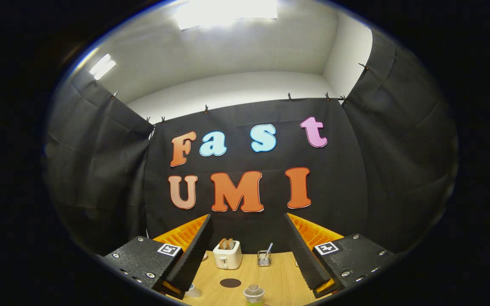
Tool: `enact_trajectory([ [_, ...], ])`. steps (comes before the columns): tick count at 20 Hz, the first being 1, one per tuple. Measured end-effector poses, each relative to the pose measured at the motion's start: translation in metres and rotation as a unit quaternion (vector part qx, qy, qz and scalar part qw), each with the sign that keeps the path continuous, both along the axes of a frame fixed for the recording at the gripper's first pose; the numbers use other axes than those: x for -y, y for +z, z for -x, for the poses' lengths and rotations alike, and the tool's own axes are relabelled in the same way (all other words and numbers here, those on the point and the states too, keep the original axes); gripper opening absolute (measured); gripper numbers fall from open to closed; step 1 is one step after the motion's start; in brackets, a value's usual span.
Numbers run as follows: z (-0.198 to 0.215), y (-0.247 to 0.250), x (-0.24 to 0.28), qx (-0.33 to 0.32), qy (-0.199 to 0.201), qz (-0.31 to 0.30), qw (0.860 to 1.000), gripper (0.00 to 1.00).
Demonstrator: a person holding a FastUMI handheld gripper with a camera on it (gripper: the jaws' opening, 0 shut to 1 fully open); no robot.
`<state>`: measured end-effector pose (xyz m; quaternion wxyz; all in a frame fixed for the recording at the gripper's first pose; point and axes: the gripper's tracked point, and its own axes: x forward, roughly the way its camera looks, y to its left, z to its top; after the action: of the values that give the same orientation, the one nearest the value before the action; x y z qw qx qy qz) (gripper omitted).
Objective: Take the bottle from table, then pour the juice into the cup, finally place the bottle on the coaster
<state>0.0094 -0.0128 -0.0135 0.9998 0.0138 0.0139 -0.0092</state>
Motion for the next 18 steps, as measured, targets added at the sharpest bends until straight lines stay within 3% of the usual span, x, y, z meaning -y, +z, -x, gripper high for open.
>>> enact_trajectory([
  [13,-0.005,-0.022,-0.002,-0.007,-0.001,0.004,1.0,0.98],
  [18,-0.009,-0.056,-0.01,-0.021,0.021,-0.011,1.0,0.98],
])
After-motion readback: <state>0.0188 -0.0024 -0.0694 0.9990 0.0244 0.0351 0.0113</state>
